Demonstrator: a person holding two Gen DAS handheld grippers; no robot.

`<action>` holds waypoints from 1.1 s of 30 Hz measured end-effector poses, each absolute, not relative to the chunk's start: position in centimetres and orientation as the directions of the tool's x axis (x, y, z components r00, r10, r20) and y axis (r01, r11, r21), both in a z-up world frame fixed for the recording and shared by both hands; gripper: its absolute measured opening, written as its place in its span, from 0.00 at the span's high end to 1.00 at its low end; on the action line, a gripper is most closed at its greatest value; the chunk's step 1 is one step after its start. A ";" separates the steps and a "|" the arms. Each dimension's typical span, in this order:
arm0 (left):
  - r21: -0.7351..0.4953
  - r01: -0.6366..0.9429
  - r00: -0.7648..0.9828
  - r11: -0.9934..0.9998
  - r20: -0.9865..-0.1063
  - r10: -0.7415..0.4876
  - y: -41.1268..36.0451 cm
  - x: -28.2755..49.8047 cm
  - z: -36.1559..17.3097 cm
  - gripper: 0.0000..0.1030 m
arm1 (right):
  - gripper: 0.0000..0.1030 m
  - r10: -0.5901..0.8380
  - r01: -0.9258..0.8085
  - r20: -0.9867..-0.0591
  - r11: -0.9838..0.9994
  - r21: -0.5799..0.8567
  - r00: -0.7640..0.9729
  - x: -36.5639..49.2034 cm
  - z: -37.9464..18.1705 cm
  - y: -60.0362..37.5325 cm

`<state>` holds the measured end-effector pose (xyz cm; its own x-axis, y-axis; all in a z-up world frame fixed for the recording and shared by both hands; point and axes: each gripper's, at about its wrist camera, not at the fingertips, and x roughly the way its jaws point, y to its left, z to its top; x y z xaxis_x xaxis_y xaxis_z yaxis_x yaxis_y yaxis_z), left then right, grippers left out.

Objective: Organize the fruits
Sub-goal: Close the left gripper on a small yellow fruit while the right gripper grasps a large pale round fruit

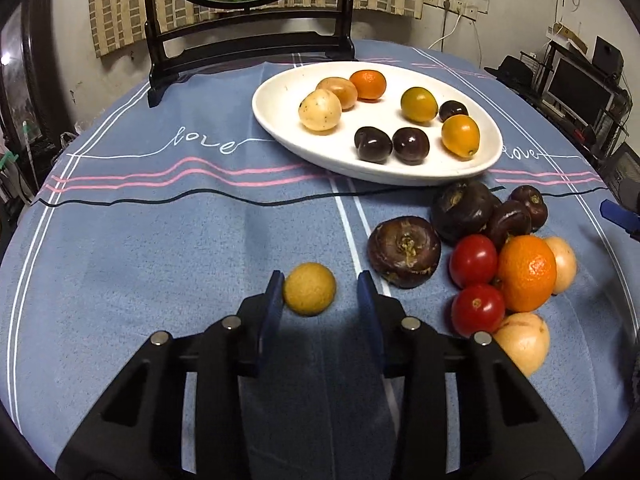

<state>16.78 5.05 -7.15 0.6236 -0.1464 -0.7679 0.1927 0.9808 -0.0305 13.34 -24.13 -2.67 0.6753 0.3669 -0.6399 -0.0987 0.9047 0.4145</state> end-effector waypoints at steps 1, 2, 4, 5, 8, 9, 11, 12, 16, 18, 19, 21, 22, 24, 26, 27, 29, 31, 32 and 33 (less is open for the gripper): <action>-0.034 0.191 0.618 0.981 -0.773 -0.147 5.1 17.0 -7.3 0.63 | 0.01 0.368 -0.100 -0.641 0.905 0.413 0.674 13.4 -2.7 -24.1; -0.037 0.192 0.614 0.981 -0.775 -0.149 5.1 17.1 -7.3 0.63 | 0.01 0.368 -0.103 -0.643 0.906 0.411 0.671 13.4 -2.7 -24.0; -0.035 0.193 0.615 0.981 -0.774 -0.148 5.0 17.1 -7.3 0.63 | 0.01 0.367 -0.106 -0.645 0.907 0.407 0.670 13.4 -2.7 -24.0; -0.033 0.192 0.616 0.981 -0.774 -0.147 5.0 17.1 -7.3 0.63 | 0.01 0.368 -0.110 -0.646 0.908 0.403 0.669 13.4 -2.8 -23.9; -0.031 0.181 0.622 0.983 -0.770 -0.139 5.2 16.9 -7.2 0.74 | 0.01 0.386 -0.138 -0.648 0.906 0.400 0.656 13.4 -2.9 -23.4; -0.038 0.181 0.623 0.983 -0.769 -0.144 5.3 16.9 -7.2 0.74 | 0.01 0.387 -0.153 -0.655 0.910 0.386 0.649 13.4 -3.0 -23.0; -0.035 0.181 0.631 0.983 -0.762 -0.143 5.3 16.7 -7.0 0.74 | 0.01 0.367 -0.175 -0.669 0.925 0.338 0.646 13.4 -3.1 -22.1; -0.032 0.182 0.634 0.983 -0.760 -0.142 5.2 16.6 -6.9 0.74 | 0.01 0.365 -0.190 -0.672 0.928 0.322 0.644 13.3 -3.2 -21.7; -0.022 0.180 0.641 0.983 -0.756 -0.134 5.1 16.4 -6.8 0.74 | 0.04 0.357 -0.238 -0.685 0.934 0.265 0.635 13.0 -3.4 -20.4; -0.025 0.178 0.636 0.984 -0.760 -0.134 5.2 16.5 -6.9 0.74 | 0.04 0.331 -0.255 -0.703 0.943 0.216 0.630 12.8 -3.7 -19.6; -0.028 0.177 0.633 0.984 -0.762 -0.135 5.2 16.6 -7.0 0.74 | 0.06 0.316 -0.272 -0.715 0.945 0.180 0.624 12.6 -4.0 -19.0; -0.033 0.175 0.630 0.984 -0.764 -0.138 5.3 16.6 -7.1 0.74 | 0.18 0.293 -0.300 -0.730 0.946 0.125 0.618 12.2 -4.5 -18.0; -0.034 0.174 0.631 0.984 -0.764 -0.138 5.4 16.6 -7.0 0.74 | 0.21 0.275 -0.314 -0.737 0.945 0.090 0.617 12.0 -4.7 -17.5; -0.035 0.174 0.630 0.984 -0.764 -0.139 5.3 16.6 -7.0 0.74 | 0.31 0.254 -0.335 -0.748 0.941 0.045 0.613 11.8 -5.3 -16.7; -0.033 0.177 0.626 0.984 -0.767 -0.139 5.2 16.6 -7.1 0.74 | 0.40 0.262 -0.337 -0.753 0.940 0.056 0.604 12.0 -5.5 -16.9; -0.031 0.178 0.625 0.984 -0.768 -0.138 5.2 16.6 -7.1 0.74 | 0.43 0.260 -0.332 -0.754 0.941 0.059 0.603 12.1 -5.6 -17.0; -0.031 0.178 0.625 0.984 -0.768 -0.137 5.2 16.6 -7.1 0.74 | 0.52 0.265 -0.330 -0.758 0.941 0.069 0.596 12.2 -5.9 -17.2; -0.031 0.177 0.625 0.984 -0.769 -0.137 5.2 16.6 -7.1 0.74 | 0.56 0.269 -0.336 -0.764 0.939 0.073 0.586 12.3 -6.1 -17.0; -0.031 0.177 0.625 0.984 -0.768 -0.137 5.2 16.6 -7.1 0.74 | 0.56 0.269 -0.334 -0.765 0.939 0.075 0.584 12.4 -6.1 -17.0; -0.030 0.178 0.625 0.984 -0.768 -0.137 5.2 16.6 -7.1 0.74 | 0.56 0.266 -0.331 -0.768 0.941 0.076 0.582 12.5 -6.2 -17.0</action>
<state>16.62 5.18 -7.09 0.6254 -0.1367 -0.7682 0.1776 0.9836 -0.0305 12.51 -17.00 -6.23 0.5820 0.2664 -0.7684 -0.3307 0.9407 0.0756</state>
